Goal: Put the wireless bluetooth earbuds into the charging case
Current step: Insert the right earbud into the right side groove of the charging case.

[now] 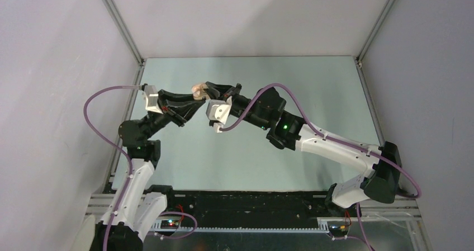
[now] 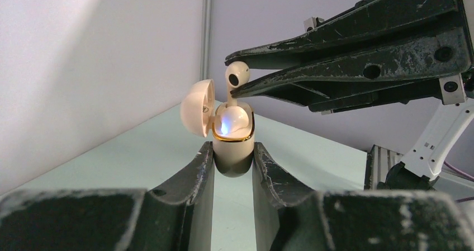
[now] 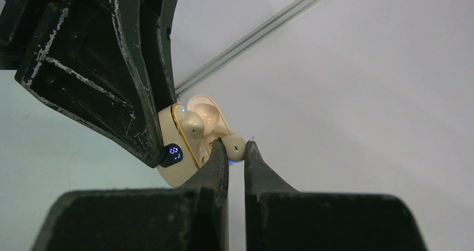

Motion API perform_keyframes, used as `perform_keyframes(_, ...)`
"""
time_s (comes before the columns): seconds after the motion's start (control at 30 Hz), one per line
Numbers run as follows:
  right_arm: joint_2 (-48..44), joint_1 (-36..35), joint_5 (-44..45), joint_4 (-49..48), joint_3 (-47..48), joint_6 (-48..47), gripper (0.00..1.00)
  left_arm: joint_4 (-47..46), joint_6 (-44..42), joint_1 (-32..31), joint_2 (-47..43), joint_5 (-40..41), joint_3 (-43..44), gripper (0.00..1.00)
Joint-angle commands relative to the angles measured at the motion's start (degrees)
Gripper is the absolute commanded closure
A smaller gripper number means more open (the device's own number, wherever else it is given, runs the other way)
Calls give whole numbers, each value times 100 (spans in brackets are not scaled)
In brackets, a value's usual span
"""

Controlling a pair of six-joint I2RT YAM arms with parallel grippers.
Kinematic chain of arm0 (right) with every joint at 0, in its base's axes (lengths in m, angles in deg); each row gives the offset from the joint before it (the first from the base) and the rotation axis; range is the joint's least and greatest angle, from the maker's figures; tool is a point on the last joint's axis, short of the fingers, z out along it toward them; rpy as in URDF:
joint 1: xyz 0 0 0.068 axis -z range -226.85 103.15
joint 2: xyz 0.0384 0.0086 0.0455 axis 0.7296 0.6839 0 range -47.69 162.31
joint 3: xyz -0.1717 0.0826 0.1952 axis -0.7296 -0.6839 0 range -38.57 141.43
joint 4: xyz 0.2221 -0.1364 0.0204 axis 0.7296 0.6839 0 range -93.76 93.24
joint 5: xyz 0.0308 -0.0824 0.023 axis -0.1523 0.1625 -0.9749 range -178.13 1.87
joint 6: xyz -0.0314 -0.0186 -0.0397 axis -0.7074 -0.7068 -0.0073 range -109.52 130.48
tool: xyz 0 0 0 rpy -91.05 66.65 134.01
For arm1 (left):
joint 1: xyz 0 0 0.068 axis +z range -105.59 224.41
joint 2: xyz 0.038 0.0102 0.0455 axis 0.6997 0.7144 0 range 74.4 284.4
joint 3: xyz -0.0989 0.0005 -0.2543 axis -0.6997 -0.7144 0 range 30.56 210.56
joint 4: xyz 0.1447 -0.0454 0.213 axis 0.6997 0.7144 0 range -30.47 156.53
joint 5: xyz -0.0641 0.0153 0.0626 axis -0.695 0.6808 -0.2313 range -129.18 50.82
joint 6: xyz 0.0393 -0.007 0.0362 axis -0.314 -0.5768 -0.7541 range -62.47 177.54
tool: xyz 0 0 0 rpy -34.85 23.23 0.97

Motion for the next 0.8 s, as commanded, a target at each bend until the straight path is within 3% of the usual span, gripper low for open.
perform_keyframes(0.0, -20, -33, -76, 89, 79, -43, 100, -235, -79, 25, -128, -39, 1, 100)
perform_keyframes(0.43, 3, -16, 59, 433, 192, -236, 100, -235, -142, 19, -128, 8, -15, 100)
perform_keyframes(0.63, 89, -22, -179, 1159, 473, -123, 100, -235, -259, 22, -150, -69, -25, 100)
perform_keyframes(0.77, 189, -25, -216, 1623, 777, 96, 91, -235, -342, 24, -193, -114, -76, 100)
